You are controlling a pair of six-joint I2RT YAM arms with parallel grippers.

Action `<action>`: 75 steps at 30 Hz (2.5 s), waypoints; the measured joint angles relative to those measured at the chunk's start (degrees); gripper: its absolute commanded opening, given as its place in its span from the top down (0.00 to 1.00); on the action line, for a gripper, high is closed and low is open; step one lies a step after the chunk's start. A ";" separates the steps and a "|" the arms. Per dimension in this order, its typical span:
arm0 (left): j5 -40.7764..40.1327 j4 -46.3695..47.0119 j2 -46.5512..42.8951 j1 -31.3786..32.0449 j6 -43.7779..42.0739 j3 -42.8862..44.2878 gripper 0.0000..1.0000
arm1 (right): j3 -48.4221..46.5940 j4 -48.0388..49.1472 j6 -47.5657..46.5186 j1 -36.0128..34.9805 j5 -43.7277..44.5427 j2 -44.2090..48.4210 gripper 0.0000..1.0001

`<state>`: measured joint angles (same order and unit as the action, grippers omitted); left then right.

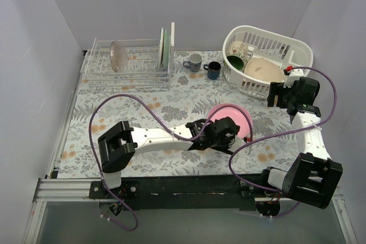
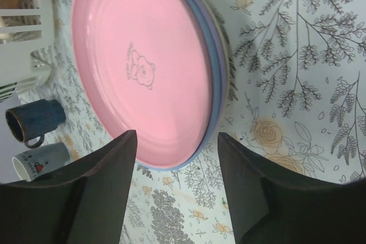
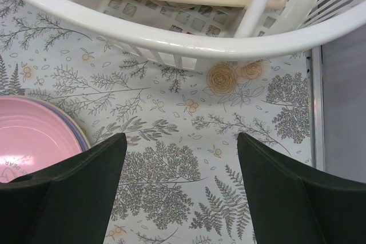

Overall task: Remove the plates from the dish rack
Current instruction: Place the plate at the center of the board, then unload the plate from the dish rack.

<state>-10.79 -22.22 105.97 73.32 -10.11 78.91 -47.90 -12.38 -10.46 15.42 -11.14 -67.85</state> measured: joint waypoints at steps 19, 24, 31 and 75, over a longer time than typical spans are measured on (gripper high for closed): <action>6.38 15.80 -22.49 -39.71 27.58 -4.17 0.13 | 0.00 -0.98 0.02 0.00 -1.31 -0.09 0.14; 8.83 19.56 -23.19 -49.68 34.58 -6.75 0.08 | 0.00 -1.16 0.02 0.02 -2.14 -0.13 0.14; 16.52 20.92 -21.16 -65.35 41.64 -6.93 0.08 | 0.00 -1.27 0.02 0.02 -2.89 -1.22 0.14; 36.72 22.67 -1.97 -64.54 42.45 4.90 0.15 | 0.00 -1.42 -0.20 0.00 -3.17 -2.93 0.15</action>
<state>25.93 0.45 104.01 8.78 32.34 83.81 -47.90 -13.80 -10.66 15.42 -14.31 -70.78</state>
